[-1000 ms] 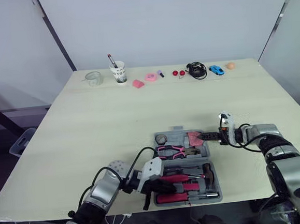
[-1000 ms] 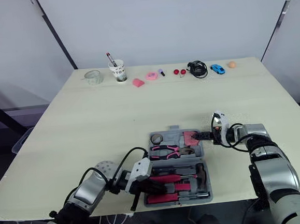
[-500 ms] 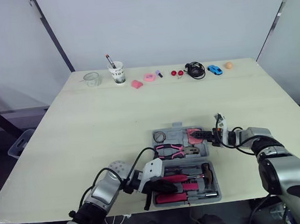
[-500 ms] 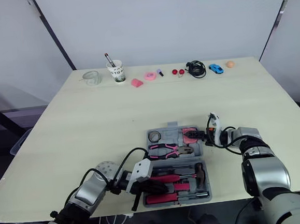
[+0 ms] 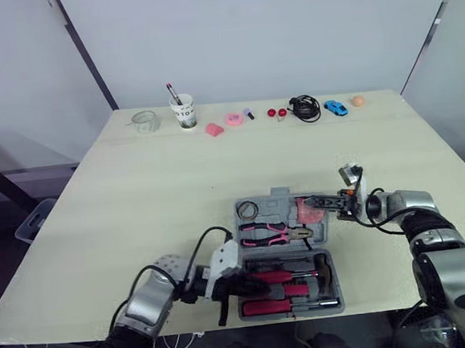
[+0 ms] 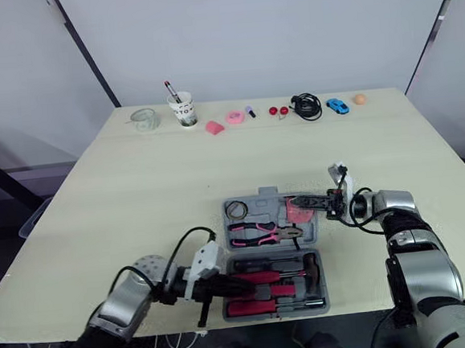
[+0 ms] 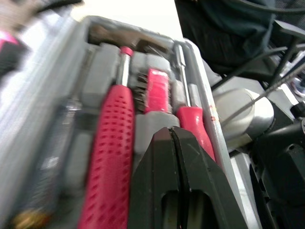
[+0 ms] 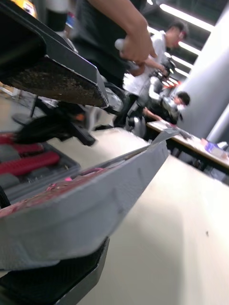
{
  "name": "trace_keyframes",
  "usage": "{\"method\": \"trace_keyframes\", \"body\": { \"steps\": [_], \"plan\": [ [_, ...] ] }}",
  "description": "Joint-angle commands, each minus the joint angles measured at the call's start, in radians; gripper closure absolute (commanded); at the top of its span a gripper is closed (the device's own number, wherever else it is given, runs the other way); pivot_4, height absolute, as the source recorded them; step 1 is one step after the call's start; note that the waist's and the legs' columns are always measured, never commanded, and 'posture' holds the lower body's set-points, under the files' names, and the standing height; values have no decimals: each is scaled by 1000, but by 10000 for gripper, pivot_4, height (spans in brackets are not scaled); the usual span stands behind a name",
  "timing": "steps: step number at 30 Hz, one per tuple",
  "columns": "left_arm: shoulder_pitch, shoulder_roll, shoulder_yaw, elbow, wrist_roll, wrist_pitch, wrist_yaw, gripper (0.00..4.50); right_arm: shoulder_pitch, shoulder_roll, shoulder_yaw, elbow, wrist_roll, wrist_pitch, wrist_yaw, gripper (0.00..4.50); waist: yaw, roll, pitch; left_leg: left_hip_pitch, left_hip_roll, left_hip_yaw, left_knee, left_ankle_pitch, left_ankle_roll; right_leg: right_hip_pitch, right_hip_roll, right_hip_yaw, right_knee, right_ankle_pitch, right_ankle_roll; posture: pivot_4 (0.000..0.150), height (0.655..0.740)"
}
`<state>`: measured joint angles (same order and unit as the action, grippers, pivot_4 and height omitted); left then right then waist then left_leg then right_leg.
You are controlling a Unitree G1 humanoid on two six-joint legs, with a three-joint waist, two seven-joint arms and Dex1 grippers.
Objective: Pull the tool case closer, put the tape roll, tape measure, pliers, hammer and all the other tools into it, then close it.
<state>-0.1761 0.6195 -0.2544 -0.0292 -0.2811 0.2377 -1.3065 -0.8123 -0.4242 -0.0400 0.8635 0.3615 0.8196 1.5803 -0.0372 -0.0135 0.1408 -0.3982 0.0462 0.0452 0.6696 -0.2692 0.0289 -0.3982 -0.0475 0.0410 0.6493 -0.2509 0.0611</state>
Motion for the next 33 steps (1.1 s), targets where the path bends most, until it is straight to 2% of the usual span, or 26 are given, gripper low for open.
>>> {"method": "trace_keyframes", "body": {
  "steps": [1,4,7,13,17,18,19,21,24,25,30,33],
  "plan": [
    [71,90,117,-142,-102,57,-21,45000,88,-81,49,-284,140,128,34,746,1,0,1,0,0,0,0,0,0,0,0,0,0,0,0,1500,7400],
    [177,201,203,-191,-138,89,-44,45000,195,-154,58,-528,225,235,34,746,1,1,1,0,1,-1,-1,0,0,0,-1,0,-2,0,0,1500,7400],
    [245,254,278,-141,-134,58,-39,45000,293,-210,33,-701,286,298,3,746,2,2,2,0,1,0,-2,0,0,0,-1,-1,-3,0,0,1500,7400],
    [237,203,424,8,-154,-13,55,45000,511,-288,-60,-915,312,249,-146,746,20,1,3,0,1,0,-1,0,0,0,-3,-1,-5,-3,-4,1500,7400],
    [232,176,456,46,-135,-34,113,33720,648,-293,-149,-972,294,136,-245,0,28,-1,3,0,0,2,-1,0,0,0,-3,-1,-5,-2,-4,1500,7400],
    [241,173,462,52,-123,-51,125,28274,691,-289,-178,-979,274,70,-269,0,27,-1,3,-1,0,2,-1,0,0,0,-3,-1,-6,-2,-3,1500,7400],
    [252,159,480,48,-123,-60,153,25144,740,-264,-231,-991,242,-40,-314,0,27,-2,3,-1,0,2,-1,0,0,0,-3,-1,-6,0,0,1500,7400],
    [284,139,505,28,-122,-77,195,15744,823,-226,-314,-1009,184,-245,-373,0,28,-2,3,0,0,2,-2,0,0,0,-3,-1,-6,0,0,1500,7400],
    [344,122,539,-11,-133,-72,227,2090,916,-202,-374,-1000,103,-490,-412,0,25,-2,3,0,0,3,-2,0,0,0,-3,-1,-6,0,0,1500,7400],
    [360,116,549,-21,-135,-66,244,590,940,-196,-390,-993,94,-540,-419,0,23,-2,3,0,0,3,-2,0,0,0,-3,0,-6,0,0,1500,7400],
    [414,99,573,-57,-140,-24,306,590,1026,-188,-435,-950,104,-657,-439,0,24,-2,4,2,1,3,-2,0,0,1,-2,0,-6,-3,-4,1500,7400],
    [428,90,549,-62,-100,-63,323,590,1053,-183,-434,-901,95,-718,-446,0,25,-3,3,2,1,3,-2,0,0,1,-2,0,-6,-3,-4,1500,7400]
  ]
}}
